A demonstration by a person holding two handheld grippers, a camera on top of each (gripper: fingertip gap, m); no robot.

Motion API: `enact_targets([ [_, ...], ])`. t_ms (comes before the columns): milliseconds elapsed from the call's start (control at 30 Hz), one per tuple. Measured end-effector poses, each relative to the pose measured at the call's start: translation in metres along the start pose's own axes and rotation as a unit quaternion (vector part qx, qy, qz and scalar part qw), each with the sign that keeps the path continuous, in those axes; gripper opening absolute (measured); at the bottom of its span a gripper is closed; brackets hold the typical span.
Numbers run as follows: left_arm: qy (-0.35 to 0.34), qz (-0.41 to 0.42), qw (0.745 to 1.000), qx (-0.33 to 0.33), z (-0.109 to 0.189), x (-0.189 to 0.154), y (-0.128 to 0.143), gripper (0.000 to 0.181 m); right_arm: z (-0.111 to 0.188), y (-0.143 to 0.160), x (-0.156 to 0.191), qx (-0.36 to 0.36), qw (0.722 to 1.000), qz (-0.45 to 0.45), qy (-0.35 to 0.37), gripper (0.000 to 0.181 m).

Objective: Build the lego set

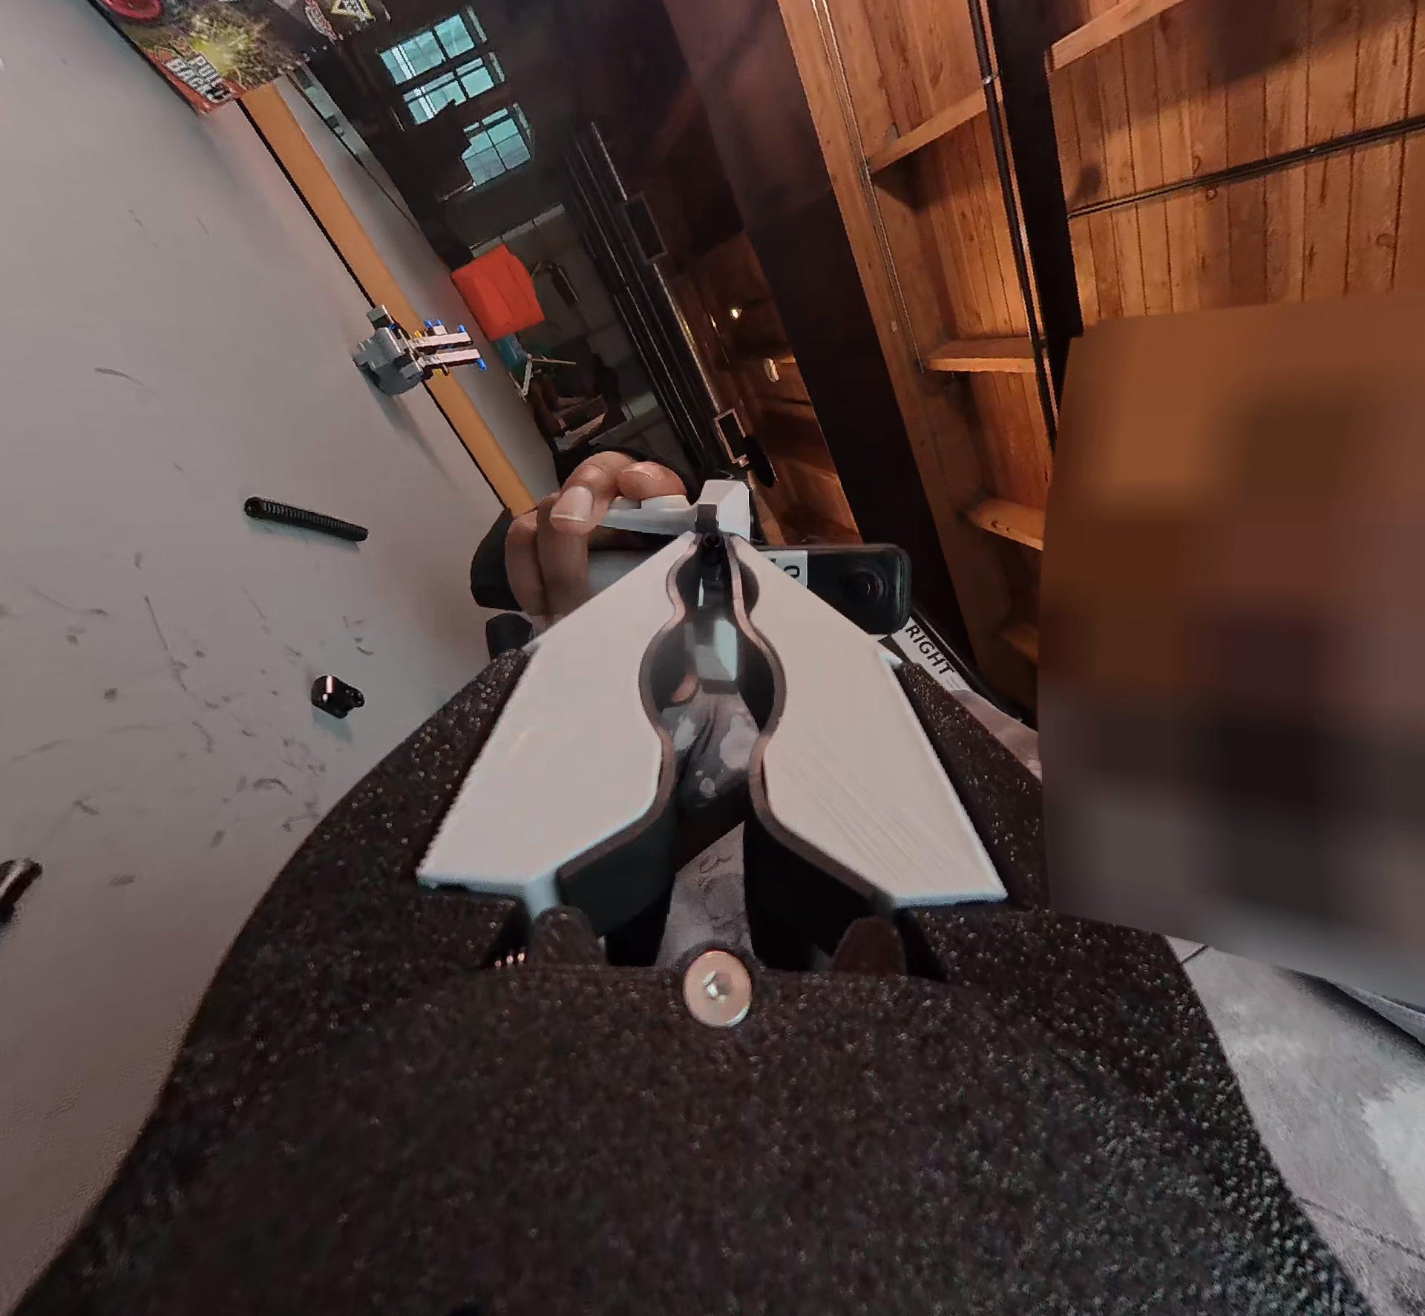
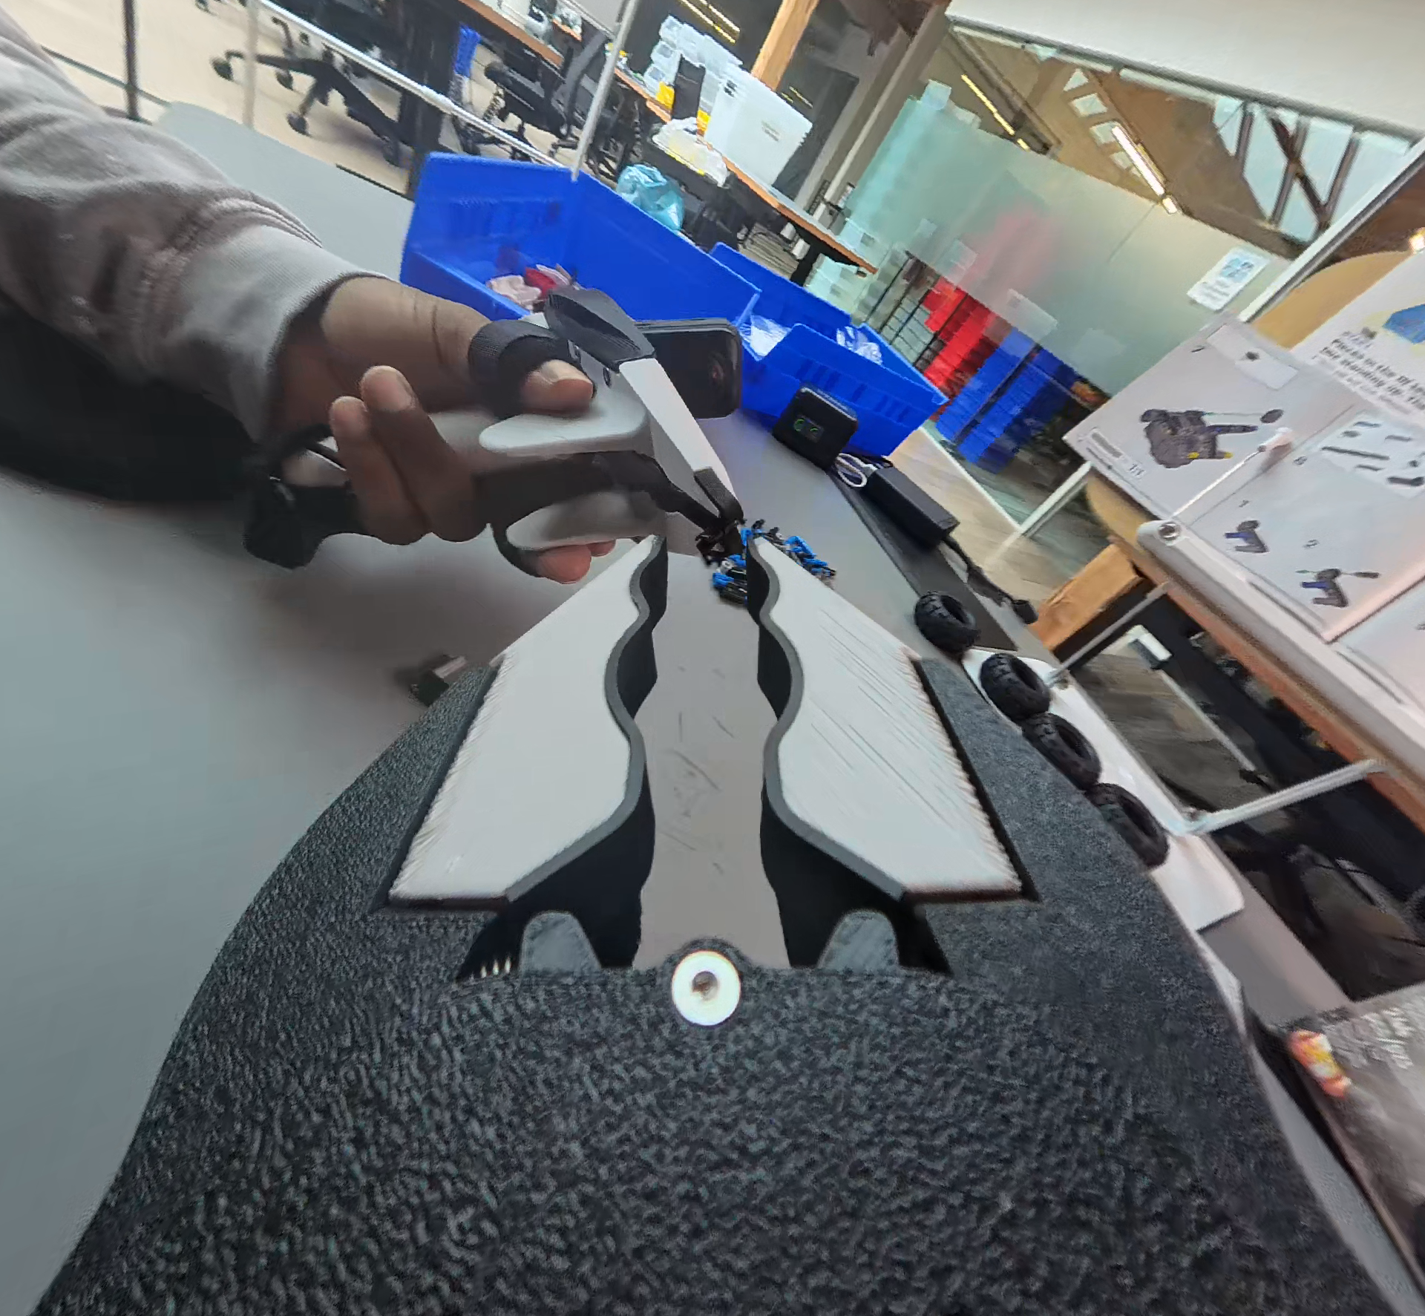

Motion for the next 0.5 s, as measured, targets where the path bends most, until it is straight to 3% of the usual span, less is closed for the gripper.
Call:
enact_targets([
  [33,0.006,0.008,1.0,-0.007,-0.0017,-0.0009,0.0012,0.004,-0.0029,-0.0009,0.0021,0.005,1.0,0.024,0.013,0.02],
  [167,0.02,0.024,0.999,-0.02,-0.0048,-0.0039,0.005,0.004,-0.0073,-0.0045,0.0031,0.003,0.997,0.065,0.049,0.011],
  [500,0.021,0.044,0.999,-0.022,-0.0042,-0.0026,0.0056,0.004,-0.0058,-0.0037,0.0046,-0.006,0.994,0.091,0.051,0.007],
])
Point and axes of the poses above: each gripper's, where its closed fingertips meet, z back along the fingers, y out of its underside, x = y × z across the jaws, the point moved 9 cm from there along z, back along the fingers, and after that the axes turned 6 degrees about -x, right-handed, at the moved point
